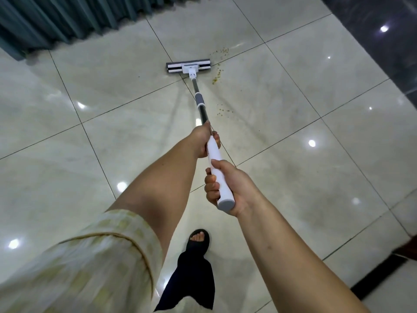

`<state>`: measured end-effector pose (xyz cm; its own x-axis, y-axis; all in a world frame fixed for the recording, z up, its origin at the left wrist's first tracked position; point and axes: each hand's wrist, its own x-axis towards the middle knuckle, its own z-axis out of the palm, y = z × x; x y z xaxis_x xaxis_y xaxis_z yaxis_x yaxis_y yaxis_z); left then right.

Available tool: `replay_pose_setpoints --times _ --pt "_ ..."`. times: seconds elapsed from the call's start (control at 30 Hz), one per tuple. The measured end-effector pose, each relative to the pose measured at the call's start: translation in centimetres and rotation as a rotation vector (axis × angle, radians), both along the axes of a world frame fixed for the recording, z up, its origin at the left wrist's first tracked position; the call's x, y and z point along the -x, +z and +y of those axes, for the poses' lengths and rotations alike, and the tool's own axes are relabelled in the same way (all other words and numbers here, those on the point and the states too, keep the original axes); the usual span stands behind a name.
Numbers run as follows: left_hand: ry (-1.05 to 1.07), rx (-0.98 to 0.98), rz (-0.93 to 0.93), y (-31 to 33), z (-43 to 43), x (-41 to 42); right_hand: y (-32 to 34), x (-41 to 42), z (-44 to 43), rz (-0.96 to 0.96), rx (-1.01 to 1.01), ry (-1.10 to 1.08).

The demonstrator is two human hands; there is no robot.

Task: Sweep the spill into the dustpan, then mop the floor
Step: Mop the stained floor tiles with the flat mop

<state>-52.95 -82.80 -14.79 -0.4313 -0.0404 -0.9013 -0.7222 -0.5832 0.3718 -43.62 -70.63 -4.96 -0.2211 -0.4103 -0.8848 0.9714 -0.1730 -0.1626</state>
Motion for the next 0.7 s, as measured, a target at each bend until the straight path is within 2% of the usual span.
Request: replay_pose_setpoints --times 0.47,0.7 --pt "-0.165 0.0 0.009 7.4 20.0 -29.0 8.3 -28.8 19.5 -0.085 0.02 -0.09" --pt "-0.262 0.029 0.003 9.9 26.9 -37.7 11.4 -38.2 25.9 -0.074 0.013 -0.147"
